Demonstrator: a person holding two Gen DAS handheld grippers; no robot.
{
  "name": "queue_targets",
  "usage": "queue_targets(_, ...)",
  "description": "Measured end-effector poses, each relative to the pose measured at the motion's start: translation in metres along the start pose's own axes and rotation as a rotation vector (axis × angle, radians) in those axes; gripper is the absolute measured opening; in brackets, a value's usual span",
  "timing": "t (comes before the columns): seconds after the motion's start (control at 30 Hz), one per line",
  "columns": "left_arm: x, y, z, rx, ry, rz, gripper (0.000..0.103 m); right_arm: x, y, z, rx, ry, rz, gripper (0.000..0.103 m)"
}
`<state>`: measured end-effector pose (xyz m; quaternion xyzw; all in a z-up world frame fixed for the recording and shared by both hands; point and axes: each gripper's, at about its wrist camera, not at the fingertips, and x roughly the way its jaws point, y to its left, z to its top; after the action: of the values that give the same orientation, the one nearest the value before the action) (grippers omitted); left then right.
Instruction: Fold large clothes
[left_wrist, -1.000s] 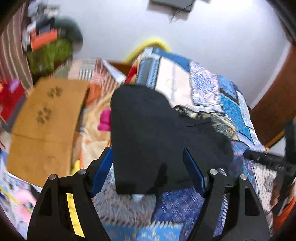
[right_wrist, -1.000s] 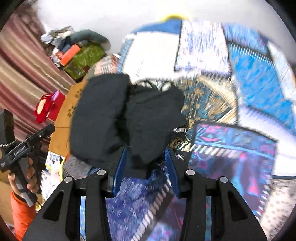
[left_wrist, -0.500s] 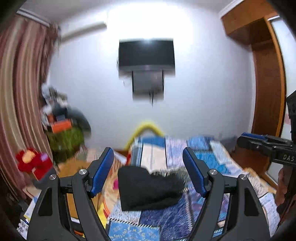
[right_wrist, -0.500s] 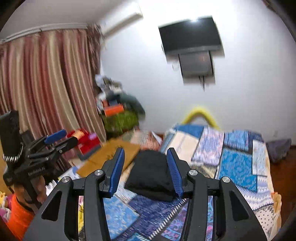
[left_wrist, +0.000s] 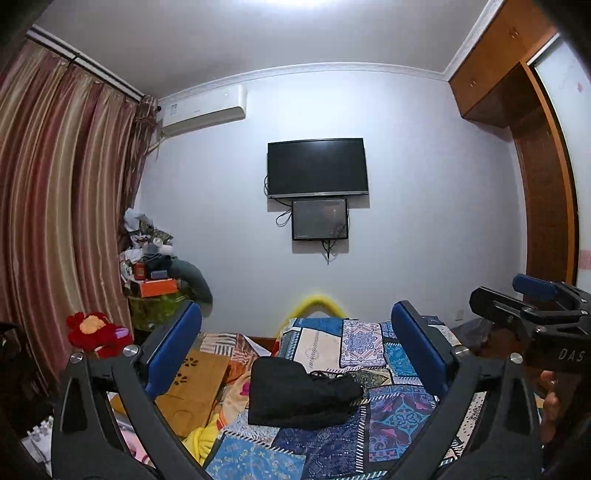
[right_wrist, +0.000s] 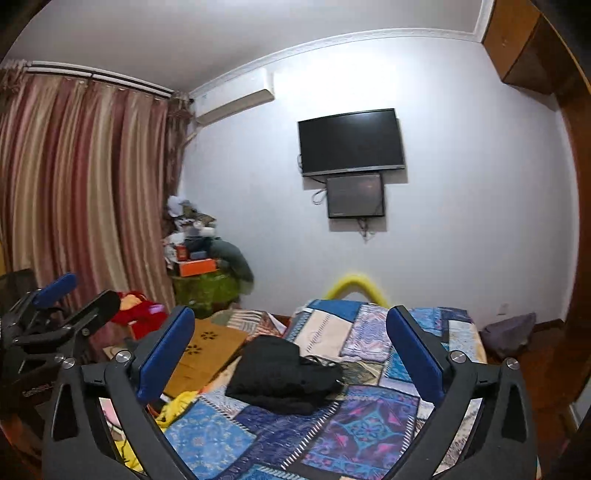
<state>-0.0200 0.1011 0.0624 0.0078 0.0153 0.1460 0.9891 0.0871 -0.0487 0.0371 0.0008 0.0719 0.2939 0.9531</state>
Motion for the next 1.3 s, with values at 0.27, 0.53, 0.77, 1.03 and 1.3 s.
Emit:
queue_targets(0.27,-0.007,-0.001,-0.009,-0.014,0.025,-0.005,0.103,0.002,-0.004,0.001,0.016,0.028,-0.013,0.103)
queue_targets(0.53,-0.007,-0.003,-0.016,-0.018,0.04,-0.008,0.103,-0.004,-0.007,-0.007,0.009,0.034,-0.008,0.103)
queue_targets(0.77,-0.002,-0.001,-0.021,-0.033,0.064,-0.009,0.103,-0.005,-0.002,-0.016,-0.009,0.054,-0.016,0.103)
queue_targets(1.03,0.003,-0.002,-0.026,-0.034,0.086,-0.001,0.103,-0.008,0.0,-0.015,-0.013,0.069,-0.008,0.103)
queue_targets(1.3,0.003,-0.003,-0.027,-0.037,0.093,-0.004,0.103,-0.015,0.003,-0.013,-0.015,0.071,0.002,0.103)
